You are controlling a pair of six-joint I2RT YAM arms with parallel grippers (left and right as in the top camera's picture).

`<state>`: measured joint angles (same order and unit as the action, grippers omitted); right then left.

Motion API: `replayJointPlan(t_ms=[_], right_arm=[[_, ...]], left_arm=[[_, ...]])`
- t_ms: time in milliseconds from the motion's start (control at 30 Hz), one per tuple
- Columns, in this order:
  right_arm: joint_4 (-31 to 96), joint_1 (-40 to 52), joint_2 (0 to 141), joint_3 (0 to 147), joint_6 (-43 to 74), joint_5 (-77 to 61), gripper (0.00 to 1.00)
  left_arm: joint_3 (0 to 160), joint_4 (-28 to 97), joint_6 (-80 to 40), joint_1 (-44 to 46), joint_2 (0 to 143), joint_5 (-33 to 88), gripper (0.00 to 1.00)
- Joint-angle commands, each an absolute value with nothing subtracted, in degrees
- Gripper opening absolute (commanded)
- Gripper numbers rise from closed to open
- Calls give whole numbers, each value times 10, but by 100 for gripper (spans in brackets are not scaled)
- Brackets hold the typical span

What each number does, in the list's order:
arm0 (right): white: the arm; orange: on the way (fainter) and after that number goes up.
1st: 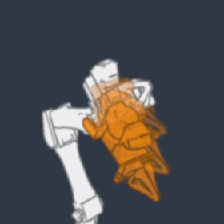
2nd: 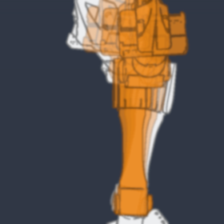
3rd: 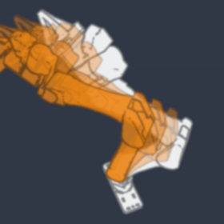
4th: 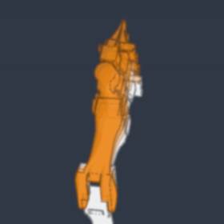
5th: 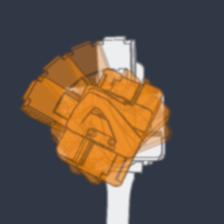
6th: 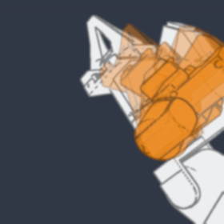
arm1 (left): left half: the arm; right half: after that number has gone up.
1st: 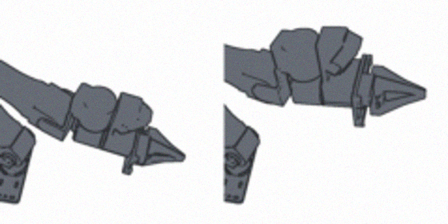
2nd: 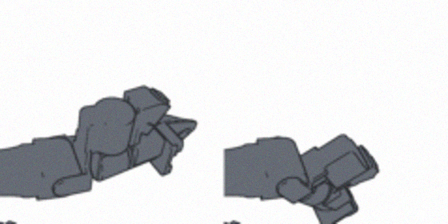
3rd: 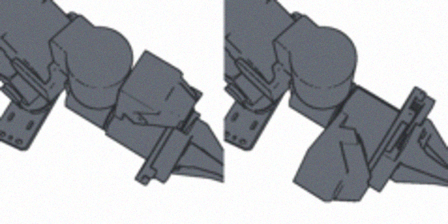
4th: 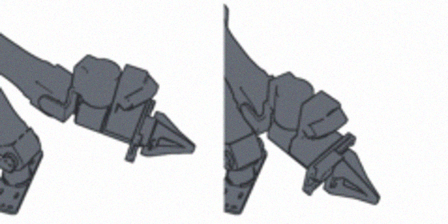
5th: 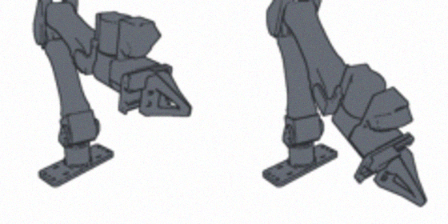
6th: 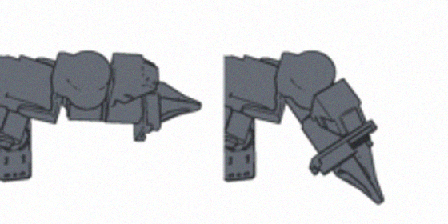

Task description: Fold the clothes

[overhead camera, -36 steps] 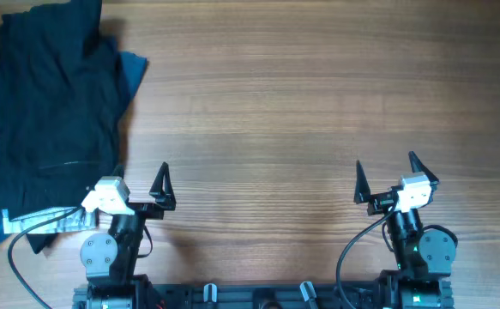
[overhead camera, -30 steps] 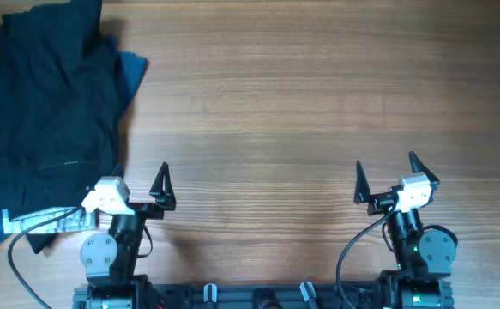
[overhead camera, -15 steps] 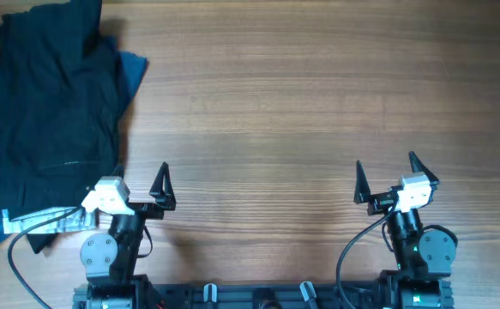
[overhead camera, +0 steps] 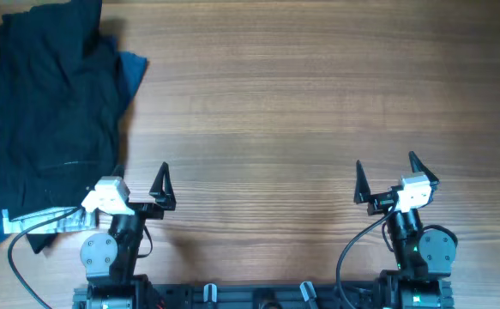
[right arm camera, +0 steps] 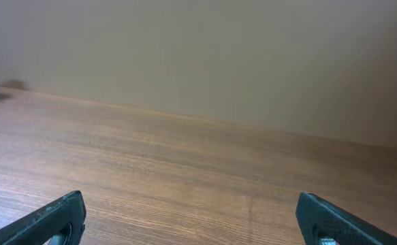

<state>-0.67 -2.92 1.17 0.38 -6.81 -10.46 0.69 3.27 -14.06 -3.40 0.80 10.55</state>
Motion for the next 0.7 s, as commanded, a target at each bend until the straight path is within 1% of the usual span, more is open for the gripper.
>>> replayJointPlan(t_ms=[0,367,400,533,633,667], right_arm=[[-9,-27,14,3,-76,-101,100],[-32,-27,14,3,-72,-104,100],[-36,-27,14,3,-59,-104,100],[-61,-27,23,29,79,-128,100],[-59,-27,78,95,85,-166,100],[-55,-27,128,137,91,-166,100]], left_arm=[[3,35,-138,-37,6,100,100],[3,35,-138,-37,6,100,100],[3,34,-138,-37,6,100,100],[40,18,-184,-37,20,77,100],[121,36,-187,-37,103,61,100],[163,53,-187,-37,154,61,100]])
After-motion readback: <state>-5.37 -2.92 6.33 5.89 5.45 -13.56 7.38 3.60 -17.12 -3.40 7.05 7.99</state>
